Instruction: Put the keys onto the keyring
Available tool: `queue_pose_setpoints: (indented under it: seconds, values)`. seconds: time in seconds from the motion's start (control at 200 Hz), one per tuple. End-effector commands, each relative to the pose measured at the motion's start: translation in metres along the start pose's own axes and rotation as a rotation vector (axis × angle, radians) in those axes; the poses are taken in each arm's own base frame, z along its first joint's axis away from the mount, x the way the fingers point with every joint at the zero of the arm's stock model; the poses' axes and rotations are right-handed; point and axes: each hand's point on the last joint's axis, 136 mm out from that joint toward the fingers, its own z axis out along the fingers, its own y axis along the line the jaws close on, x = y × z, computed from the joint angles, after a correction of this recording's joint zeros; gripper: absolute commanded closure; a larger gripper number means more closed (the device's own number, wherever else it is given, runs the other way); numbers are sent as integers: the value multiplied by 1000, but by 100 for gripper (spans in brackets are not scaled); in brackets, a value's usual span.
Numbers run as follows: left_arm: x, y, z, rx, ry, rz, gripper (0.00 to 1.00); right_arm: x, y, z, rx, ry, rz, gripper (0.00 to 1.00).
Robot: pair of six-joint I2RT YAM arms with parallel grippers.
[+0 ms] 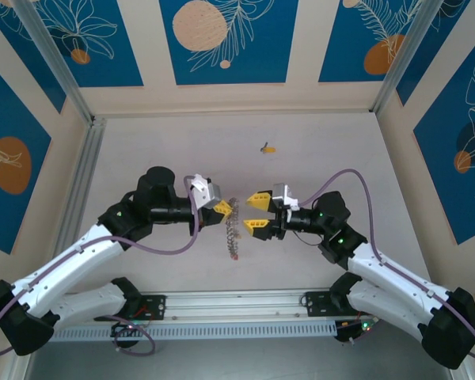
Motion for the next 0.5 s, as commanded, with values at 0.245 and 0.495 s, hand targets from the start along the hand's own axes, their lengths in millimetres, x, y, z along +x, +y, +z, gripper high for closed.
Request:
queue_pose_setpoints:
  seconds: [0.245, 0.495]
  values:
    - [-14, 30, -4, -157, 66, -88, 100, 18, -18, 1, 103, 66, 71, 36]
    - [-10, 39, -2, -198, 103, -121, 100, 23, -9, 7, 57, 87, 72, 36]
